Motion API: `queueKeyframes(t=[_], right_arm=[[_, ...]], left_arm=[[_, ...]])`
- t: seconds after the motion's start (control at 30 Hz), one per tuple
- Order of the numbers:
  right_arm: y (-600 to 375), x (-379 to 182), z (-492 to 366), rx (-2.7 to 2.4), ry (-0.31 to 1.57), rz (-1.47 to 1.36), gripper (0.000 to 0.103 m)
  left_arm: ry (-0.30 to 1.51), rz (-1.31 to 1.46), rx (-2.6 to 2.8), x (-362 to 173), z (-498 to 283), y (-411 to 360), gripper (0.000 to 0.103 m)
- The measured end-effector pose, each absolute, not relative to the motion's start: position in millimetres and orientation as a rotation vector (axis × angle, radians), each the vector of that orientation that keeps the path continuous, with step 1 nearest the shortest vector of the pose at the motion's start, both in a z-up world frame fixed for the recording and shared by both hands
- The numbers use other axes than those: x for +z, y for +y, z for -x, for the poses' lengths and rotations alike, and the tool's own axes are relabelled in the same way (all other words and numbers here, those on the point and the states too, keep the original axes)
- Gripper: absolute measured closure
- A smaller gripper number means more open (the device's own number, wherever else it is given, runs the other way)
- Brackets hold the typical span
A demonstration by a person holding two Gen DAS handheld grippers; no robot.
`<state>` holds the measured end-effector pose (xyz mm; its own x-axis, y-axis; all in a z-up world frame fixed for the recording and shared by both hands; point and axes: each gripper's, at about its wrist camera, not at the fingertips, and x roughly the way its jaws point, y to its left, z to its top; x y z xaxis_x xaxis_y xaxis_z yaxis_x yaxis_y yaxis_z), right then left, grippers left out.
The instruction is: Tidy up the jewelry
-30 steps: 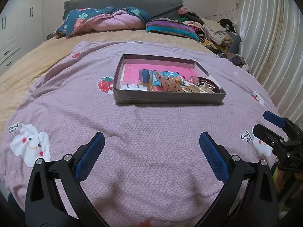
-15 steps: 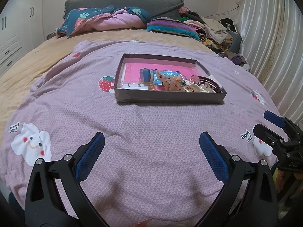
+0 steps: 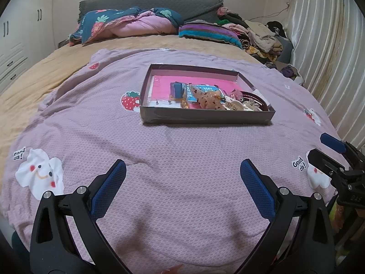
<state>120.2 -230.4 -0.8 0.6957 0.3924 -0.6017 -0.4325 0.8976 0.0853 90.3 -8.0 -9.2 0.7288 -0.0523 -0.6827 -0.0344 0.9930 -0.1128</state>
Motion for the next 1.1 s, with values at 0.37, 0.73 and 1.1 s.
queueKeyframes(t=[0.37,0.73,1.1], right_arm=[[-230.2,-0.8,-119.9,0.460,0.656,0.065,0.004],[-230.5,-1.1,-119.6,0.460,0.656,0.066,0.004],[-230.2,-1.2,-119.4,0.460,0.657,0.065,0.004]], left_arm=[[0.756,0.120,-0.008,-9.6,-89.2,-6.4,0.009],[0.759,0.119,-0.005,-9.9,-88.3,-5.6,0.009],[0.763,0.115,-0.001,-11.3,-85.2,-3.4,0.009]])
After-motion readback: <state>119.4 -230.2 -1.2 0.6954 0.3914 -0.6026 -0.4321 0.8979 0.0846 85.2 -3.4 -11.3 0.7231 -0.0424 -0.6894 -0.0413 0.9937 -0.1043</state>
